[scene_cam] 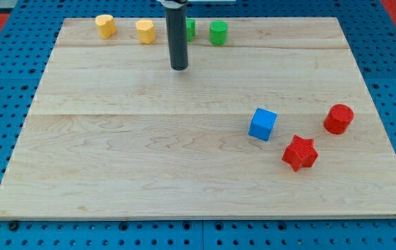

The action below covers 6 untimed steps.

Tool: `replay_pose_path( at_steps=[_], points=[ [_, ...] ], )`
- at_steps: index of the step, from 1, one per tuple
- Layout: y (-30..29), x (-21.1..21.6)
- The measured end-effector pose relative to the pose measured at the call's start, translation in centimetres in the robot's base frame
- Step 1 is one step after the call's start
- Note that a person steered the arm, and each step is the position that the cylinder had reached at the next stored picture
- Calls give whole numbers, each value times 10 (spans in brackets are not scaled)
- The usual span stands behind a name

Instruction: Push the green circle to the top right of the yellow hexagon

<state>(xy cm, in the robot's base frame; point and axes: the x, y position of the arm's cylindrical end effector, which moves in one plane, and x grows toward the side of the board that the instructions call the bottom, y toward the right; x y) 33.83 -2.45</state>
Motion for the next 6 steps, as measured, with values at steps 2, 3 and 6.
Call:
replay_pose_path(
  at_steps=[2, 3, 6],
  points=[
    [16, 1],
    [16, 1],
    [46, -11]
  ],
)
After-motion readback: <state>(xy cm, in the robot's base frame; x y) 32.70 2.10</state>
